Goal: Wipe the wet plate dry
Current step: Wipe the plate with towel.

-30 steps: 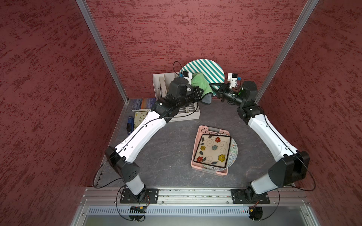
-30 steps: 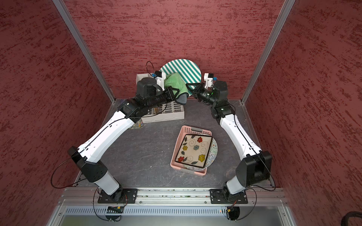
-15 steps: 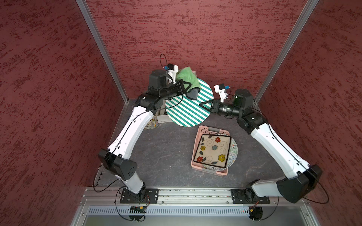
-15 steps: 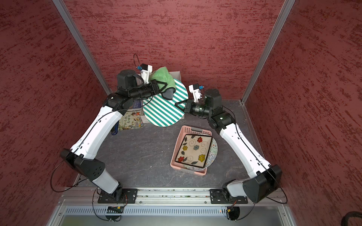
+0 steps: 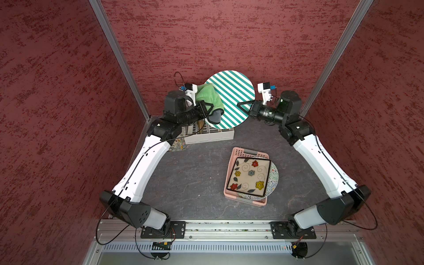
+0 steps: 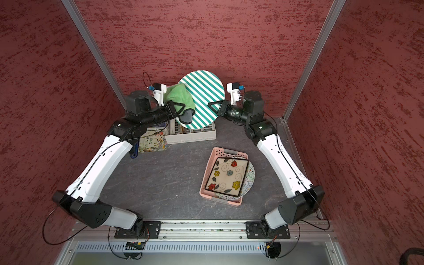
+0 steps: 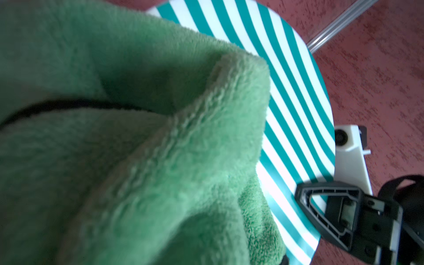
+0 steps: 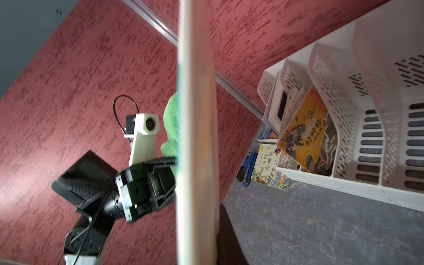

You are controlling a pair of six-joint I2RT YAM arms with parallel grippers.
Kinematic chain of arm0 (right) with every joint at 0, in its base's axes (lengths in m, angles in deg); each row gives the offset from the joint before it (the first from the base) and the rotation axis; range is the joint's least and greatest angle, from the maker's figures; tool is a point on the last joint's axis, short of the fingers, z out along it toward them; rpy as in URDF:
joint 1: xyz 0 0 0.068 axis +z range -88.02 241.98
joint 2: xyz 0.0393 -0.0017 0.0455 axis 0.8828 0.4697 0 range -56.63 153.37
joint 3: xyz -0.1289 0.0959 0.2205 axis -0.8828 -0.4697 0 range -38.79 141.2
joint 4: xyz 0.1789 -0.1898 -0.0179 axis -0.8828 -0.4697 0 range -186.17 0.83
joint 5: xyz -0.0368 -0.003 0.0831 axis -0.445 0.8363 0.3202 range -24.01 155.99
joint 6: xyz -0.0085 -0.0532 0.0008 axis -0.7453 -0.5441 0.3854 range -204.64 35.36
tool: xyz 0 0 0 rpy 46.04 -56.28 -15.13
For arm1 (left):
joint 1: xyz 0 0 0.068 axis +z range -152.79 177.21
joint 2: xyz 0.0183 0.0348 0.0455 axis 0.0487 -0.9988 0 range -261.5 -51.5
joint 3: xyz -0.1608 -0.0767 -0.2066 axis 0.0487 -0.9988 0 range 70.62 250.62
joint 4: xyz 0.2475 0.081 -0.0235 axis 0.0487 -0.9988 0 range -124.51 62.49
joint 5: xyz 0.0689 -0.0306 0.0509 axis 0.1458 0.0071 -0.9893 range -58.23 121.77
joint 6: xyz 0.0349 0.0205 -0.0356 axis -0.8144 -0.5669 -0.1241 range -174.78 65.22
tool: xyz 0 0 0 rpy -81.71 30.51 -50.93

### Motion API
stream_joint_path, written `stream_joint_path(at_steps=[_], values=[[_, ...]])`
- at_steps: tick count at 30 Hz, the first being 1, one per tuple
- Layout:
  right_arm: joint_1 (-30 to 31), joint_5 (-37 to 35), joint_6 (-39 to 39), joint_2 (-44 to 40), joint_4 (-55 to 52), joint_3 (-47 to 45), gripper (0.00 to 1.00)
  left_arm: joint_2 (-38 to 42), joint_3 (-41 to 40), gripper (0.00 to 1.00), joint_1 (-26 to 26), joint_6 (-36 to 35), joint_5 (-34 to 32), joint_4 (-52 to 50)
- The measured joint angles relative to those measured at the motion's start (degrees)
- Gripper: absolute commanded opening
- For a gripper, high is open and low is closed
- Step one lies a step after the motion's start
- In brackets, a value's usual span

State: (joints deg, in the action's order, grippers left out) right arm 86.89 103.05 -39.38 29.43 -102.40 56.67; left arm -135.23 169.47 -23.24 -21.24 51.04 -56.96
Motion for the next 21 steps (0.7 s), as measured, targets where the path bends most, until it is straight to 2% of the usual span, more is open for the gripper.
stream_joint_path(at_steps=[3, 5, 7, 9, 12, 15, 18, 21], values=[[4.63, 0.20, -0.35, 0.00, -0.33, -1.97, 0.00, -2.08, 4.44, 0.00, 1.33, 0.13, 1.60, -0.20], [5.95, 0.92, 0.90, 0.13, -0.74, -2.34, 0.00, -5.86, 9.97, 0.00, 0.02, -0.48, 4.39, 0.42], [5.16, 0.81, 2.47, 1.68, -3.54, 0.76, 0.00, -10.08, 14.73, 0.00, -2.78, -2.08, 5.09, 0.96], [2.82, 0.87, 4.04, 4.61, -6.43, 6.29, 0.00, -11.15, 14.64, 0.00, -4.70, -2.73, 4.83, 2.64], [-2.23, 0.90, 7.96, 7.74, -3.41, 10.86, 0.00, -6.91, 6.05, 0.00, -4.79, -0.85, 5.31, 8.52], [-6.86, 0.83, 13.11, 7.52, 4.00, 9.79, 0.00, 0.13, -5.51, 0.00, -1.09, 3.93, 6.47, 13.73], [-10.08, 0.79, 22.21, 5.92, 17.42, 3.91, 0.00, 5.03, -12.50, 0.00, 4.66, 10.58, 8.39, 18.47], [-9.22, 1.77, 33.09, 5.01, 33.92, -1.03, 0.00, 6.01, -17.00, 0.00, 9.29, 18.27, 11.15, 23.69]])
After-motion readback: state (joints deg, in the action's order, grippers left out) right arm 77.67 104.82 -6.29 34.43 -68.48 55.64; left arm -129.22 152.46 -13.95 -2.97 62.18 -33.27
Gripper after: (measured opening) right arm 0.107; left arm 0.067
